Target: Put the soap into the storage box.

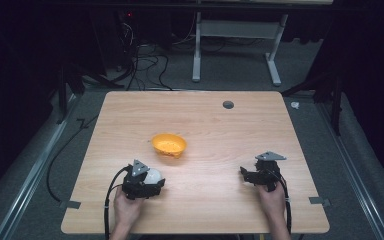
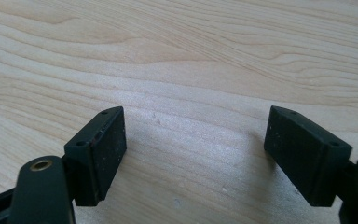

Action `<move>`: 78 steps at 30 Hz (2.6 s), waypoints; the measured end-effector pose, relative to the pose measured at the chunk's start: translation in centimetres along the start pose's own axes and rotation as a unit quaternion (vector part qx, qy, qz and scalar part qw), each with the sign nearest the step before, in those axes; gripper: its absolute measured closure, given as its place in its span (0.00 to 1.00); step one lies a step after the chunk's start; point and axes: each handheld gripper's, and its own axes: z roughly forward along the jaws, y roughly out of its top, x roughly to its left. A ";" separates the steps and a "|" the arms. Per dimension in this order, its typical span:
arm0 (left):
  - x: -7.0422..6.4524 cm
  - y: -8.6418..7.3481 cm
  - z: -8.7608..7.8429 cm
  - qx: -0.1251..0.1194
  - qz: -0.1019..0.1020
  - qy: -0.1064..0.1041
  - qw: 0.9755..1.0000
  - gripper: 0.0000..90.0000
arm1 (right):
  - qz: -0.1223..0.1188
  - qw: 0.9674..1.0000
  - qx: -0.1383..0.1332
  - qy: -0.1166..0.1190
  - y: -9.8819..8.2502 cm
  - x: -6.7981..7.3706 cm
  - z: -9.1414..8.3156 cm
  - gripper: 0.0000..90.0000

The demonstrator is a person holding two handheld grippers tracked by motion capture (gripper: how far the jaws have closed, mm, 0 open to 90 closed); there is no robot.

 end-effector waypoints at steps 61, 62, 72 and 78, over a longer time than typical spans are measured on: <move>1.4 9.2 0.3 -0.017 0.021 -0.065 0.998 0.26 | 0.001 1.000 0.000 0.001 0.0 0.0 0.0 0.24; 1.5 9.3 0.4 -0.016 0.020 -0.067 0.997 0.26 | 0.002 1.000 0.000 0.001 0.0 0.0 0.0 0.24; 1.8 10.8 1.5 -0.006 0.021 -0.050 0.999 0.26 | 0.002 1.000 -0.001 0.002 0.0 0.0 0.0 0.24; 1.8 11.6 2.9 0.005 0.016 -0.038 0.999 0.26 | 0.004 1.000 0.000 0.002 0.0 0.0 0.0 0.24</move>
